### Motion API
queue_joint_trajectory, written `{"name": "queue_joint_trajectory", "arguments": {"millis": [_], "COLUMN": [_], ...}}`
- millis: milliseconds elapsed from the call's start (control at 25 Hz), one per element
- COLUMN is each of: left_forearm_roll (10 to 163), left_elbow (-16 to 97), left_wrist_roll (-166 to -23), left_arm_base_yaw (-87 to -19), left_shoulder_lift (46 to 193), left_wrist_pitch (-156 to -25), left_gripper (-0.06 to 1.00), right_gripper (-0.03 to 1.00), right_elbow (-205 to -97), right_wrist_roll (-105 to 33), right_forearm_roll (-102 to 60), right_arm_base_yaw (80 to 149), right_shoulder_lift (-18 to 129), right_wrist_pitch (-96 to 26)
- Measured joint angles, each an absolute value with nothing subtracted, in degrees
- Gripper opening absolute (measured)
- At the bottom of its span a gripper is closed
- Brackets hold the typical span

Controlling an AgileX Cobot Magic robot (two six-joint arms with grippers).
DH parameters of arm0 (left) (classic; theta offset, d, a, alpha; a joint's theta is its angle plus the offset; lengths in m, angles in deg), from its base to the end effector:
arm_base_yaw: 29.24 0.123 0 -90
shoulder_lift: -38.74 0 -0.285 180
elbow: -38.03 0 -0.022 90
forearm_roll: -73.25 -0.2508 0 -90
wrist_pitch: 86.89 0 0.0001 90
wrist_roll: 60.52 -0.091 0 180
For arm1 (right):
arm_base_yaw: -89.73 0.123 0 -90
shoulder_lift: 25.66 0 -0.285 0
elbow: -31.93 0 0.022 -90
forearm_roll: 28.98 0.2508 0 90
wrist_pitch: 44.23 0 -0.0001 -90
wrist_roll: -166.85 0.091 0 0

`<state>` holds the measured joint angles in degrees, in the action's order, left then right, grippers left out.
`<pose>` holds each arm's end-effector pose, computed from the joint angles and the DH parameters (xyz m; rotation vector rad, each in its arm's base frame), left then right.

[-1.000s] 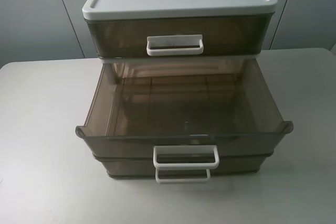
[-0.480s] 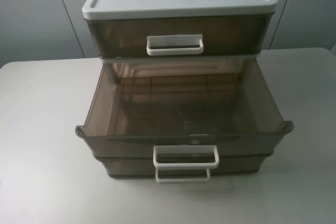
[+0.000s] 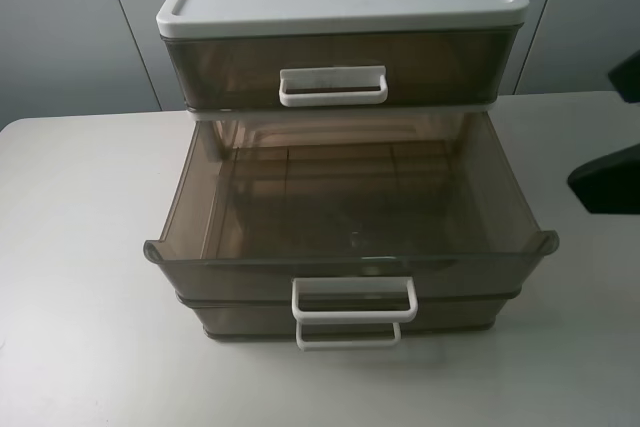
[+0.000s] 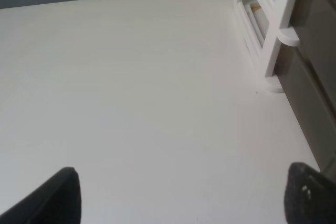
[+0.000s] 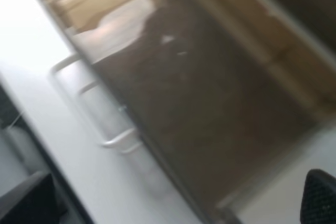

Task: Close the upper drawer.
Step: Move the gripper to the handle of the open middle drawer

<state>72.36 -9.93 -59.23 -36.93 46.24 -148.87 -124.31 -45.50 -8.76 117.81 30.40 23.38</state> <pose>-0.0075 0.0023 0.2785 0.1134 2.0474 -0.0790 0.1026 0.0877 0.3538 -1.2304 2.2120 0.4396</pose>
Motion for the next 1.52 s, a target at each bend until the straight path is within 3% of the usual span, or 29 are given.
{"name": "queue_joint_trajectory", "arguments": {"millis": [280,520,1520], "left_forearm_roll": [72.36,72.36,72.36], "left_elbow": [-9.93,-9.93,-9.93], "left_wrist_roll": [-59.23,-59.23,-59.23], "left_arm_base_yaw": [-36.93,-36.93,-36.93], "left_shoulder_lift": [46.24,46.24,46.24], "left_wrist_pitch": [-148.87,-148.87,-148.87], "left_gripper": [0.74,0.74,0.74], "right_gripper": [0.70,0.70,0.70], "right_elbow": [-124.31,-124.31,-113.21], "right_wrist_roll": [-45.10,-45.10,-52.47], "right_forearm_roll": [-8.90,-8.90,-5.53], "right_arm_base_yaw": [135.49,145.30,150.81], "right_shoulder_lift": [37.69,45.59,57.39], "right_wrist_pitch": [20.51,18.94,5.52]}}
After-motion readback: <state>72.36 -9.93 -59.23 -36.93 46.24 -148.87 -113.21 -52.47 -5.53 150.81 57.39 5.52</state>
